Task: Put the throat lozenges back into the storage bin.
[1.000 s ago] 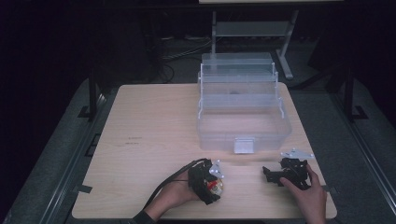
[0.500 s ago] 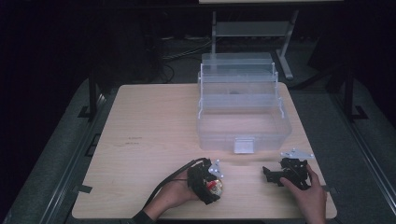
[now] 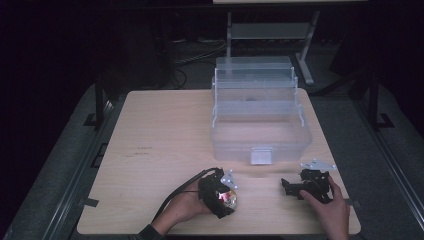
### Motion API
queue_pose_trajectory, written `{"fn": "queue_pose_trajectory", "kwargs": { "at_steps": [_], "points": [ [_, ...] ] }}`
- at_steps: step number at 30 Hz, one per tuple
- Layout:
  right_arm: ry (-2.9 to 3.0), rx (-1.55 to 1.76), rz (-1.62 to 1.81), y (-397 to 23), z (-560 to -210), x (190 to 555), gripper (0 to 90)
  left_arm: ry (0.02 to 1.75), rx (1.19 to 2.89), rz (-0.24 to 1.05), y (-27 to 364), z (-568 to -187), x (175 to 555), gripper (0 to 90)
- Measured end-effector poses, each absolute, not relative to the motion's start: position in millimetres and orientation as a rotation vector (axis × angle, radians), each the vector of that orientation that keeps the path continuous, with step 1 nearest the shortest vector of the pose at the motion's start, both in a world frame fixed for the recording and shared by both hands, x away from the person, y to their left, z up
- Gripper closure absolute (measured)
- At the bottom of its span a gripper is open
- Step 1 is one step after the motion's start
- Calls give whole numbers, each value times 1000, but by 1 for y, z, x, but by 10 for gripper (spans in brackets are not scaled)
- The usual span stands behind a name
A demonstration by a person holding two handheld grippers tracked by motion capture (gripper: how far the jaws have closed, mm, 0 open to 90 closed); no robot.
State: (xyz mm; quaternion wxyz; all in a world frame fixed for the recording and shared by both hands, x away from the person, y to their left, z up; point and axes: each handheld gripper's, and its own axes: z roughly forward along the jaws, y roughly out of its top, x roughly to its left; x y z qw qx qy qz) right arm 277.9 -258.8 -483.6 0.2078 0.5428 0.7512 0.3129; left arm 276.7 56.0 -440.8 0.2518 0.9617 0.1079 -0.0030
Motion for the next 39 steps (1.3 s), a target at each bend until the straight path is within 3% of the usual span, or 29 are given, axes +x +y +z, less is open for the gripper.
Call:
{"fn": "queue_pose_trajectory", "kwargs": {
  "at_steps": [39],
  "points": [
    [2092,1510,870,-259,-484,278,0,316,2604,-6,61,-412,296,196]
  ]
}}
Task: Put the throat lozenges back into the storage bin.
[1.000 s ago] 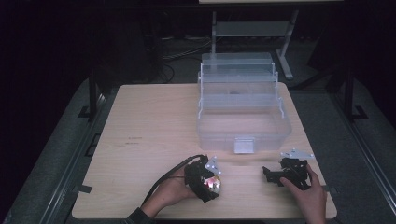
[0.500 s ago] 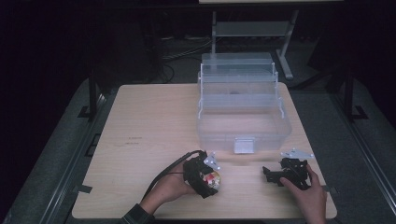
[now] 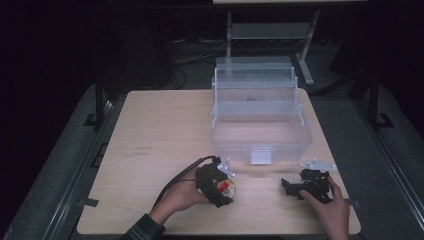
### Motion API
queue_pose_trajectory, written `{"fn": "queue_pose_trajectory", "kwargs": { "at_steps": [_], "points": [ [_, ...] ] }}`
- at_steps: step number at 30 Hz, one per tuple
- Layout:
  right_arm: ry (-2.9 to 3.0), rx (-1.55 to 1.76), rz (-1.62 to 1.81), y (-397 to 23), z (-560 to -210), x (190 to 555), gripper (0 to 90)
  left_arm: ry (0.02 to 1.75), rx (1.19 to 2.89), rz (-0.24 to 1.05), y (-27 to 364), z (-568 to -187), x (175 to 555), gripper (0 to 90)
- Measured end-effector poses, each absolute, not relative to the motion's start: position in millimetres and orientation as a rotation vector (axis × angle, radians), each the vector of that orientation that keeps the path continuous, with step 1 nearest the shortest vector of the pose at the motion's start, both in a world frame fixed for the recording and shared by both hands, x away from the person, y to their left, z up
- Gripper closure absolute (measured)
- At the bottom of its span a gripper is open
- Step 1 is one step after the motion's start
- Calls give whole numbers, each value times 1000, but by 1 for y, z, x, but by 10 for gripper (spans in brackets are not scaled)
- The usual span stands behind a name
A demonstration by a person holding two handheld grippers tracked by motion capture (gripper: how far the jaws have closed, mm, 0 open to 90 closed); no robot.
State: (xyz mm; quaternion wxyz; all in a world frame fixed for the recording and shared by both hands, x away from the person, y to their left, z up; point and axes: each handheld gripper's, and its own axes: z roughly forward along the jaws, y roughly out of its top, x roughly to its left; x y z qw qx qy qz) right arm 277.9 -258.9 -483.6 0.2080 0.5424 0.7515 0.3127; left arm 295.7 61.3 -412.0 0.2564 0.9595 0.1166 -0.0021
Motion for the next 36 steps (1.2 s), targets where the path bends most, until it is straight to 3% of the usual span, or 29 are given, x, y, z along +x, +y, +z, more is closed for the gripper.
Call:
{"fn": "queue_pose_trajectory", "kwargs": {
  "at_steps": [36],
  "points": [
    [2092,1510,870,-259,-483,278,0,376,2559,-9,68,-371,330,196]
  ]
}}
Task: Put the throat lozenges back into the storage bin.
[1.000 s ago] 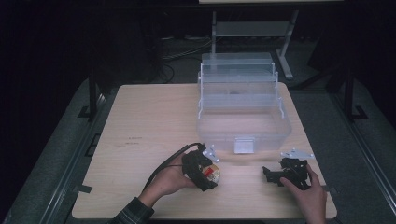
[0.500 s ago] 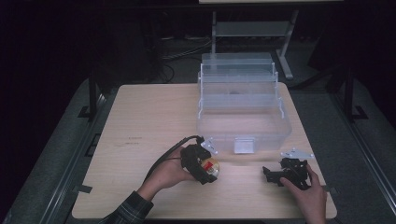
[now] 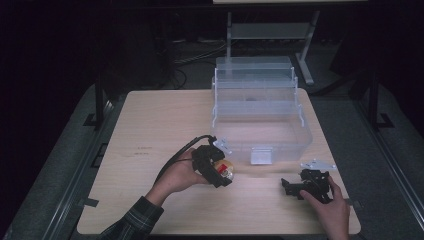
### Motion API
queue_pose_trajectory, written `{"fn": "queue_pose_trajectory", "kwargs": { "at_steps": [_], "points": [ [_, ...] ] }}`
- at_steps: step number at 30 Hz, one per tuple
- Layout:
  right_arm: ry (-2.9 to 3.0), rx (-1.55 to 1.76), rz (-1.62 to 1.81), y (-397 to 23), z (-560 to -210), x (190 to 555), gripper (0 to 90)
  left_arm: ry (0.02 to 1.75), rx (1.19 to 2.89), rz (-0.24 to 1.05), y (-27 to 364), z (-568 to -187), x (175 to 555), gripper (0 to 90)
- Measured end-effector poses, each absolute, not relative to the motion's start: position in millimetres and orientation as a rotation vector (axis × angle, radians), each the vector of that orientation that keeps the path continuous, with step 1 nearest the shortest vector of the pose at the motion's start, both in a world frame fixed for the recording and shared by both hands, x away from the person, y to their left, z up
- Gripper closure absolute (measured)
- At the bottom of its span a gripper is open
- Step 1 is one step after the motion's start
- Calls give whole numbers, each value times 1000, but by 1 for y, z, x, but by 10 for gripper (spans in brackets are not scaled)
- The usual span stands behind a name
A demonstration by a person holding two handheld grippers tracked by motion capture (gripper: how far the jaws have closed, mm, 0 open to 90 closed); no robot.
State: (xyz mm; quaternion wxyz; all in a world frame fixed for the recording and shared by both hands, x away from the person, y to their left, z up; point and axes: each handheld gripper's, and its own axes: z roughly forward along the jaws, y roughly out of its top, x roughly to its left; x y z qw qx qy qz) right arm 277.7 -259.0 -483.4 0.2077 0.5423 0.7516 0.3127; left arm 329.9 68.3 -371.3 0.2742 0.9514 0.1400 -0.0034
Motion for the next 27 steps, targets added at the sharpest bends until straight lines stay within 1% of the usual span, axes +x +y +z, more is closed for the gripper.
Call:
{"fn": "queue_pose_trajectory", "kwargs": {
  "at_steps": [12,27],
  "points": [
    [2092,1508,870,-259,-483,278,0,392,2552,2,72,-357,341,196],
    [2092,1510,871,-259,-483,278,0,419,2525,27,68,-340,357,197]
  ]
}}
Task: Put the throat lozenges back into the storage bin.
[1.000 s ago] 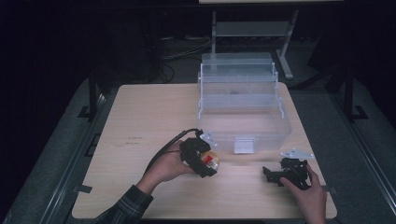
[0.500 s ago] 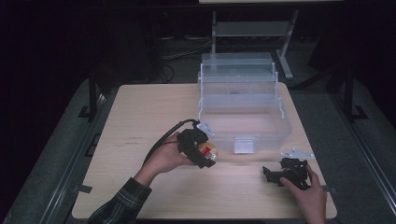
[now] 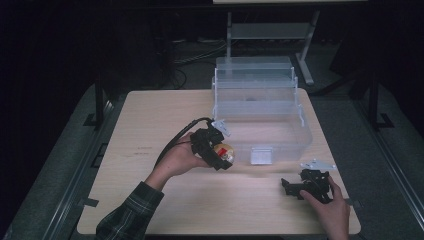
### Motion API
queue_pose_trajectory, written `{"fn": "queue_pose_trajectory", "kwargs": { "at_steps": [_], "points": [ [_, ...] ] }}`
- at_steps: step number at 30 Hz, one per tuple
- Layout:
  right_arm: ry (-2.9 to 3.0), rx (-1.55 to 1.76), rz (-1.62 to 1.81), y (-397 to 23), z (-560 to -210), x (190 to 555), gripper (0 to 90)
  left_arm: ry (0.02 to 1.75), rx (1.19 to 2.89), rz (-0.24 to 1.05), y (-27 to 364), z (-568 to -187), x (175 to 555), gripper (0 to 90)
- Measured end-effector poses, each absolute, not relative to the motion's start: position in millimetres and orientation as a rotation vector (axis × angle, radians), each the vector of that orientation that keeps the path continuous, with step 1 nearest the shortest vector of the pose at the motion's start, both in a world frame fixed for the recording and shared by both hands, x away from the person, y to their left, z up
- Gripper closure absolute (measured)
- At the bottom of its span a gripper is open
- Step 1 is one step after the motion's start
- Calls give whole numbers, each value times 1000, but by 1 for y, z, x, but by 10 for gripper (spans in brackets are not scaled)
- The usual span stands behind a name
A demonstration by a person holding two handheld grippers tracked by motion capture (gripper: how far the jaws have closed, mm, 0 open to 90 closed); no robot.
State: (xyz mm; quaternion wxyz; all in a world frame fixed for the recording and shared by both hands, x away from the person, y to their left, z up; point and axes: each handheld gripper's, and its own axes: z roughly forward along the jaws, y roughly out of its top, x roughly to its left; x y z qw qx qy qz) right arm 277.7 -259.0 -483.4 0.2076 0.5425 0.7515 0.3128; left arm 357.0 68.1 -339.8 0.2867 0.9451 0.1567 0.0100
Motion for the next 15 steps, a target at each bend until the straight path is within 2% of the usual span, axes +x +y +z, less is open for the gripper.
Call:
{"fn": "queue_pose_trajectory", "kwargs": {
  "at_steps": [15],
  "points": [
    [2092,1512,872,-259,-483,278,0,448,2515,59,66,-325,379,197]
  ]
}}
